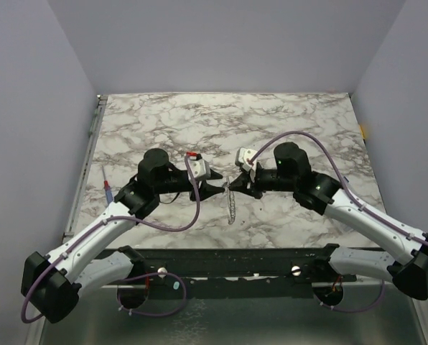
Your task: Put the keys on the keyring
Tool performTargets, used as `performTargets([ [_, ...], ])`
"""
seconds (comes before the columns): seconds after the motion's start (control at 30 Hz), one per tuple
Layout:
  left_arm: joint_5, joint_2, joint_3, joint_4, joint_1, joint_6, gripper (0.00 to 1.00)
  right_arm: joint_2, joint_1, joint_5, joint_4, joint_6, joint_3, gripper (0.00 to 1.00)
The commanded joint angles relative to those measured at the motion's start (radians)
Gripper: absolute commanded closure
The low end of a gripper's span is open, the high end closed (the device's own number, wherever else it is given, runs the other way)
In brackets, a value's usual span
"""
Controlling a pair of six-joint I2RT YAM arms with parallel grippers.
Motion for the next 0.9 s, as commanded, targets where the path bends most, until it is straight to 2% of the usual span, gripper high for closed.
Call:
performTargets([
  [0.0,0.031,-0.054,-0.012,0.046,-0.002,0.024,0.53,-0.078,0.006,0.050,0.139,0.037,-0.041,1.00],
  [0.3,0.067,-0.074,-0.039,0.118,-0.002,0.000,0.56,-0.119,0.007,0.004,0.144,0.054,-0.027,0.99],
  [0.53,0.009,-0.112,-0.074,0.200,-0.002,-0.029,0.66,-0.119,0.007,-0.030,0.129,0.056,-0.017,1.00],
  [0.87,-0.017,-0.107,-0.088,0.214,-0.001,-0.018,0.70,-0.120,0.007,-0.054,0.145,0.067,-0.020,0.99],
])
